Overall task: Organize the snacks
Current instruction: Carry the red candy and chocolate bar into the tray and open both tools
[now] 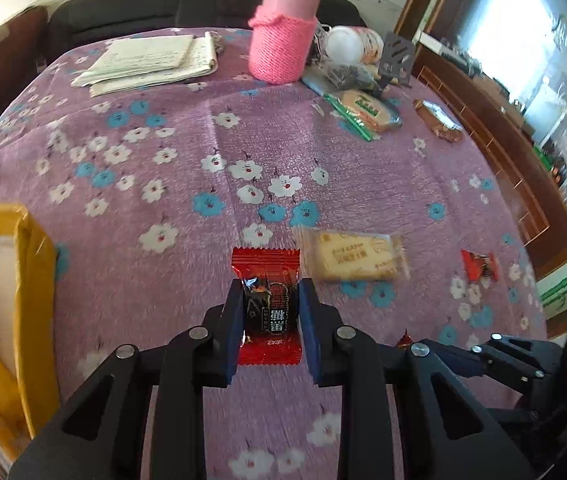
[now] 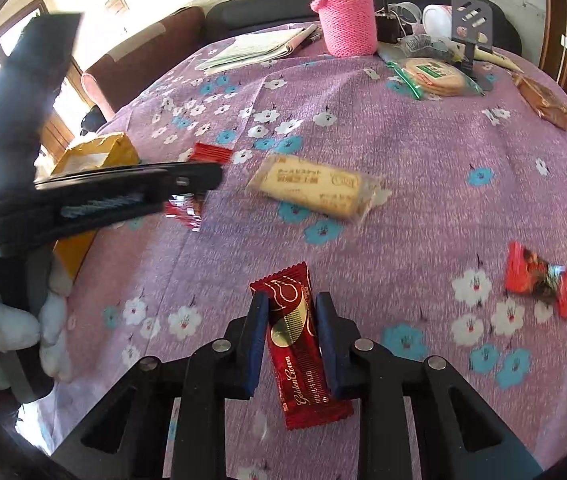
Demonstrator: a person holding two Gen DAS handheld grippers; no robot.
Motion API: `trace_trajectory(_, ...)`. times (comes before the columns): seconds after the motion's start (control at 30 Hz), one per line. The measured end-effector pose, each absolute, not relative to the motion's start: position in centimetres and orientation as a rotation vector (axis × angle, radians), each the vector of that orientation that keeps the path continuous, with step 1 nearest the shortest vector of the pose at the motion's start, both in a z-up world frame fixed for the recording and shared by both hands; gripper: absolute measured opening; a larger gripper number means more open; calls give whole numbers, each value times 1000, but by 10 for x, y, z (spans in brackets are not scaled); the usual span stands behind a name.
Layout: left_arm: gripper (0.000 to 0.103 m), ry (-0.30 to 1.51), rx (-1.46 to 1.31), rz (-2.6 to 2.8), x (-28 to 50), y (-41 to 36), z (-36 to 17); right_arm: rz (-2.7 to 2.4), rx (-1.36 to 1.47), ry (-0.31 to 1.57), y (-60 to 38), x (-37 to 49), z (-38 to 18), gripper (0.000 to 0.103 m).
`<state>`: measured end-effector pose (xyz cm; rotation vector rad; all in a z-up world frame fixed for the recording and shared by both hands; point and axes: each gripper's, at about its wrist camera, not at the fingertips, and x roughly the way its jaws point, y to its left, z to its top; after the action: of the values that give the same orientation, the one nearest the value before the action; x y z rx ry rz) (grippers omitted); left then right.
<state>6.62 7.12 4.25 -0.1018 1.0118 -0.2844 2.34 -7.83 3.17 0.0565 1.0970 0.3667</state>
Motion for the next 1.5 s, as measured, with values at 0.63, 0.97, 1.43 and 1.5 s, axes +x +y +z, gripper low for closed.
trace_trajectory(0.63, 24, 724, -279, -154, -92, 160, 118, 343, 12, 1063, -48, -19, 32, 45)
trace_trajectory(0.97, 24, 656, -388, -24, -127, 240, 116, 329, 31, 1033, -41, -24, 41, 24)
trace_trajectory(1.43, 24, 691, -413, 146, -131, 314, 78, 699, 61, 958, 85, -41, 114, 24)
trace_trajectory(1.5, 24, 697, -411, 164, -128, 321, 72, 734, 30, 968, 113, -41, 113, 24)
